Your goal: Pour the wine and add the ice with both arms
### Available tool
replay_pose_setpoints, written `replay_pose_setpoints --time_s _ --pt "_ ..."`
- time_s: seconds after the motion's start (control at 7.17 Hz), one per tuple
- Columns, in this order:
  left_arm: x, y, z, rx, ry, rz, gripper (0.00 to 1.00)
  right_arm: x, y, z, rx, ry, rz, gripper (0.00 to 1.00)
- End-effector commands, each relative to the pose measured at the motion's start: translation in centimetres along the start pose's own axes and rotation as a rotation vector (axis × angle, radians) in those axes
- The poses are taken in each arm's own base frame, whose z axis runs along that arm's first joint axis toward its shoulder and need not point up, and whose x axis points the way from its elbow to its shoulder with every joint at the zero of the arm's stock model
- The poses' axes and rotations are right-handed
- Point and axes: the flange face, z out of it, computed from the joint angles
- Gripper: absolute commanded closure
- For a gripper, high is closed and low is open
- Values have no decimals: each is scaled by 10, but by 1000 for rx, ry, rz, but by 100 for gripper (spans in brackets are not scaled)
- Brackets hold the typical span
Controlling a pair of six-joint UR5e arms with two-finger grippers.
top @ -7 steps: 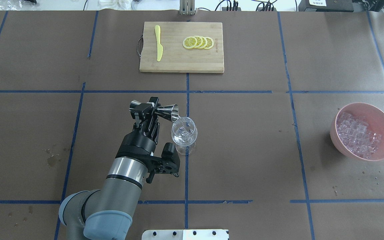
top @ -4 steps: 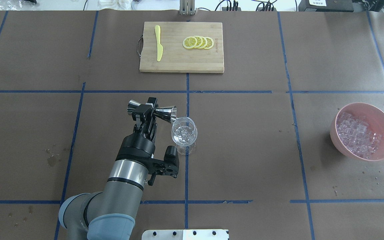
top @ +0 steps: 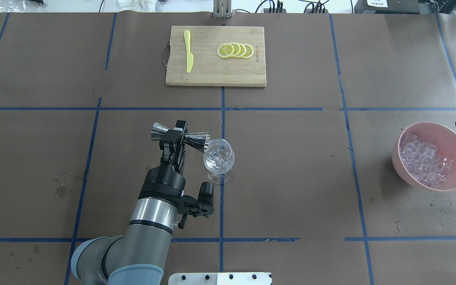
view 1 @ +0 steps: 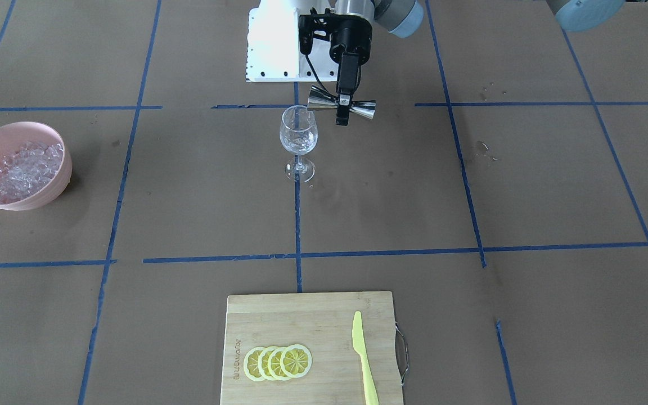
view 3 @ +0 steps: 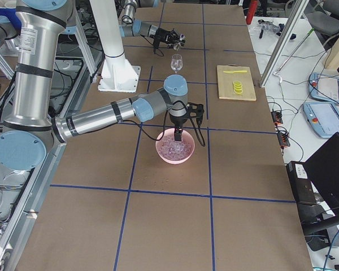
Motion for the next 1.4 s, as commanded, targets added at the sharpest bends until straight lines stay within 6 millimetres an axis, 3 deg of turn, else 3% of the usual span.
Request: replay_pose_setpoints --time_s 0.0,0.42,0.56,0.84,0.98,1.12,1.26 --pt "0 0 -1 1 -2 -5 100 -2 -3 0 5 2 -2 0" --pt "-1 8 -2 12 -12 -55 100 -1 -3 3 3 11 -3 0" --pt "-3 20 -4 14 -18 -65 100 -3 -1 10 6 34 15 0" --pt "-13 62 -12 32 -38 -130 100 -16 7 32 -13 74 83 0" --pt "-4 92 -15 38 -47 -156 100 -31 10 41 24 75 90 0" --pt "4 123 -16 38 -55 -162 100 -33 13 64 17 110 56 0" --pt "-1 138 -12 37 -77 -130 100 -34 15 69 13 108 42 0"
